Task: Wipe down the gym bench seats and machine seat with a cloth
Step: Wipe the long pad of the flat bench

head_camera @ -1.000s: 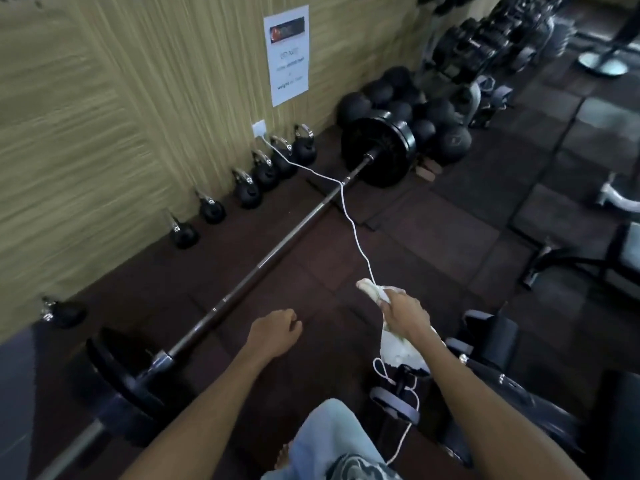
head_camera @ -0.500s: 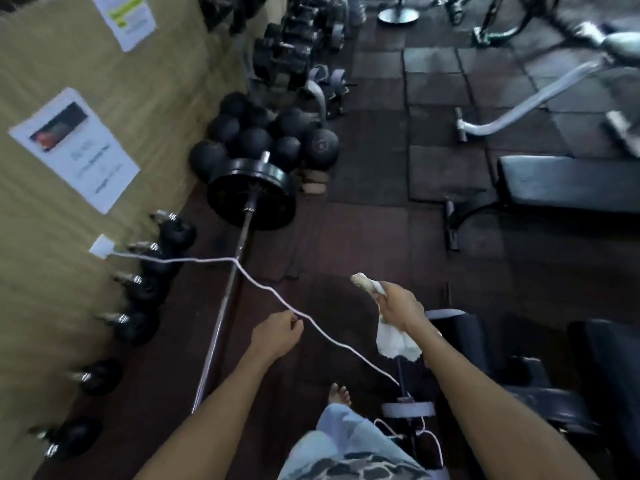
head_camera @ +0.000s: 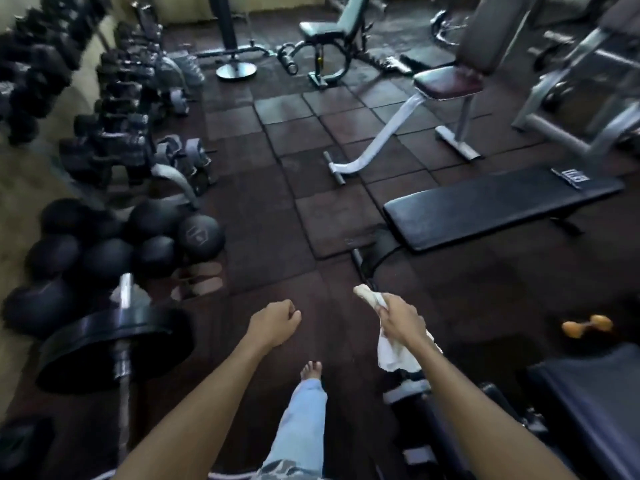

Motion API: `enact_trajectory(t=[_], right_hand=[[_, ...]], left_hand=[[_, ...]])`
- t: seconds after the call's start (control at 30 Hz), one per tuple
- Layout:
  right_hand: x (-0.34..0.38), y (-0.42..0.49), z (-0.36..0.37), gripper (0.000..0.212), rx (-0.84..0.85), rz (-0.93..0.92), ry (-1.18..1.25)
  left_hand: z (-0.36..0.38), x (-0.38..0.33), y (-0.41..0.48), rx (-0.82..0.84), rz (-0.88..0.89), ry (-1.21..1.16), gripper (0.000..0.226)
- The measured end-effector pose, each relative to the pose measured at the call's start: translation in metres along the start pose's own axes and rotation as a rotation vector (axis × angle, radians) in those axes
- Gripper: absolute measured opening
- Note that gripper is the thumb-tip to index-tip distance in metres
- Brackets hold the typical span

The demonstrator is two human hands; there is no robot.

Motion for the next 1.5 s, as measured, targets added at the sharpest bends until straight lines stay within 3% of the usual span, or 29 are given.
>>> enact_trajectory(t=[0.17,0.3,0.67,0.9,1.23,1.37,1.5], right_hand=[[-0.017,0.09,-0.03,0.019,-0.003,0.168,0.093],[-0.047,0.125,-0.048,0.033,-0.015,0.315,0.224],[-0.135,0.207,-0.123,0.032,-0.147,0.51,0.291],[-0.2,0.31,-0.14,0.036,-0.046,0.425,0.248],[-0.305,0.502,-0.093,0.038,0.166,0.178,0.171],[-0.307,0.566,-0.072,0.034,0.051,0.053,-0.044],[-0.286,0.61,-0.034,0.04,-0.166,-0.018,-0.235]], left_hand=[[-0.02,-0.056,0.13,0.109,0.128,0.03,0.03],[-0.025,-0.104,0.194,0.2,0.23,0.112,0.033],[0.018,-0.201,0.32,0.34,0.261,0.166,0.033],[0.068,-0.271,0.381,0.363,0.235,0.162,0.035],[0.206,-0.313,0.489,0.255,-0.221,-0.206,0.032],[0.259,-0.306,0.533,0.157,-0.22,-0.4,0.043],[0.293,-0.267,0.582,-0.085,-0.259,-0.522,0.053]])
Point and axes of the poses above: each hand's wrist, its own y-axis towards the middle knuckle, its own z-axis out of the palm, x = y × z, the point moved 8 cm from there along y, towards the middle knuckle, and after that the axes turned 14 degrees about -y, right-handed, at the moved point
